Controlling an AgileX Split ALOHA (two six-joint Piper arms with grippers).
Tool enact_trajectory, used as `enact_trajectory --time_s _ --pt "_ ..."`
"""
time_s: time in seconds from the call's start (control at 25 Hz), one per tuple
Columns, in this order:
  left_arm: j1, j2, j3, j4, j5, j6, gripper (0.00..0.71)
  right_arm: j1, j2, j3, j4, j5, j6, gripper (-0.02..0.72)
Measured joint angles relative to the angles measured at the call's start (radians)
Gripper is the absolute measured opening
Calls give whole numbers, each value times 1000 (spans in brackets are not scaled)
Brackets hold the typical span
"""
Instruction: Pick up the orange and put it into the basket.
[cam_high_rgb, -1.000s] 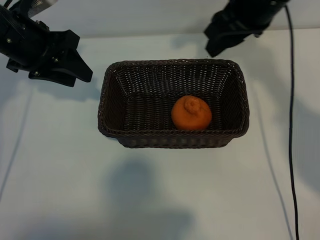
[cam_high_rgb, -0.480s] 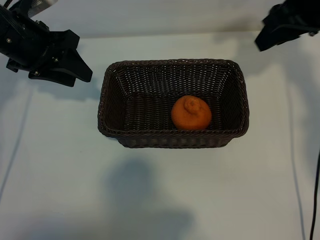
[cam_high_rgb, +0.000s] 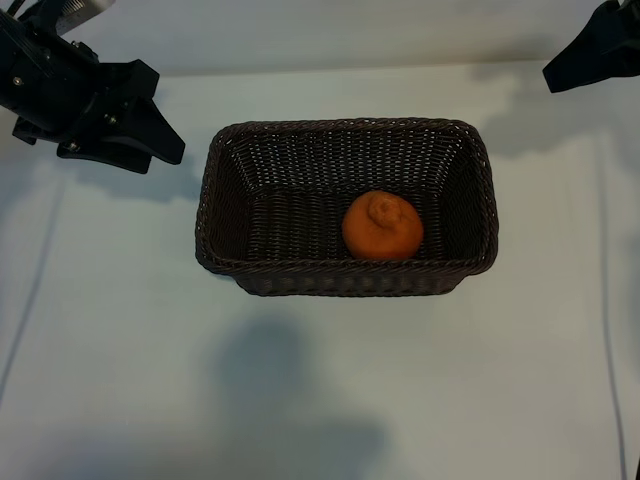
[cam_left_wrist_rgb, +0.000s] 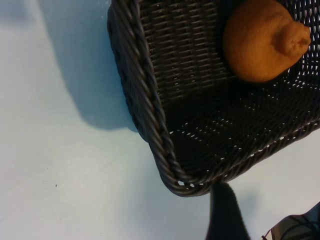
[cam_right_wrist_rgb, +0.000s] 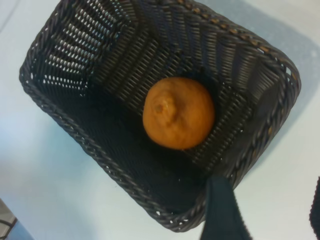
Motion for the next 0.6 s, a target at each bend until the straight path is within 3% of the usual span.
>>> enact_trajectory --time_s 0.6 --pt "0 0 -5 0 0 0 472 0 0 61 -24 0 -35 423"
